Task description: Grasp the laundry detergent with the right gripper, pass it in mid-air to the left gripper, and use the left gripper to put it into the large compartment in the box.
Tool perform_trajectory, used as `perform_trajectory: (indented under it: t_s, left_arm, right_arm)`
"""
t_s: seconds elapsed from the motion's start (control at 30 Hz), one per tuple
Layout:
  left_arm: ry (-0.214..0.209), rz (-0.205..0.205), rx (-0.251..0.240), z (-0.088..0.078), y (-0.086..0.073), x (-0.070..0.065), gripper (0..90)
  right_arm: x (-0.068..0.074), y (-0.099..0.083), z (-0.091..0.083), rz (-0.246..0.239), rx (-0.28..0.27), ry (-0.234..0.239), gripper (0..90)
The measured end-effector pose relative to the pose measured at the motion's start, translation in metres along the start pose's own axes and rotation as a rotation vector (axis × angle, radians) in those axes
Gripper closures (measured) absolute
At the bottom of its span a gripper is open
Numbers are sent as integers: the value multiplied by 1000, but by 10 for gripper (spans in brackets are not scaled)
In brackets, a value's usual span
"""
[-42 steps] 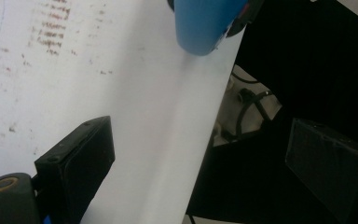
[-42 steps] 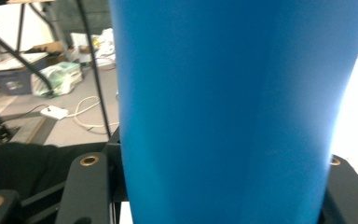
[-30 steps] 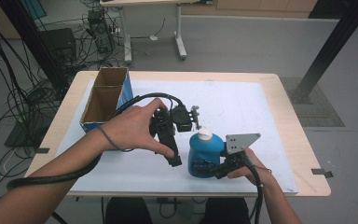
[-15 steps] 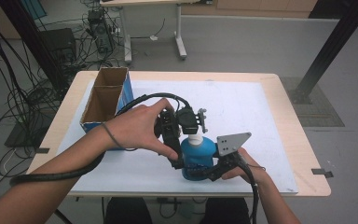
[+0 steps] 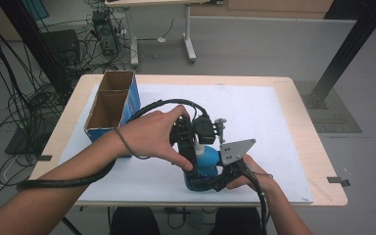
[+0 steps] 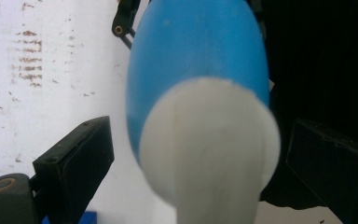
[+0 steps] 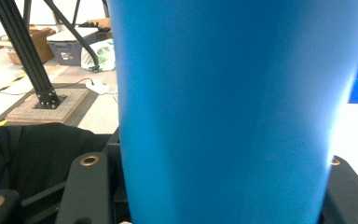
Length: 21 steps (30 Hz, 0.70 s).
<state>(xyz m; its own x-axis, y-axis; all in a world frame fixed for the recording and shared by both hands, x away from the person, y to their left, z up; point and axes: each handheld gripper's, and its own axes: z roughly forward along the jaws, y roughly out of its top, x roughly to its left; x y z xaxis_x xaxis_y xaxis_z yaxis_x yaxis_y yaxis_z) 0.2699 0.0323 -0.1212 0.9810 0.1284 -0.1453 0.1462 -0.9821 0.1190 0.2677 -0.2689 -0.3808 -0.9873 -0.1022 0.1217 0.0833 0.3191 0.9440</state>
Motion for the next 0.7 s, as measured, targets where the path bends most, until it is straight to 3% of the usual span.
perform_trajectory:
  t_s: [0.7]
  left_arm:
    - [-1, 20, 51, 9, 24, -2, 76]
  right_arm:
    - [0, 0, 4, -9, -14, -2, 422]
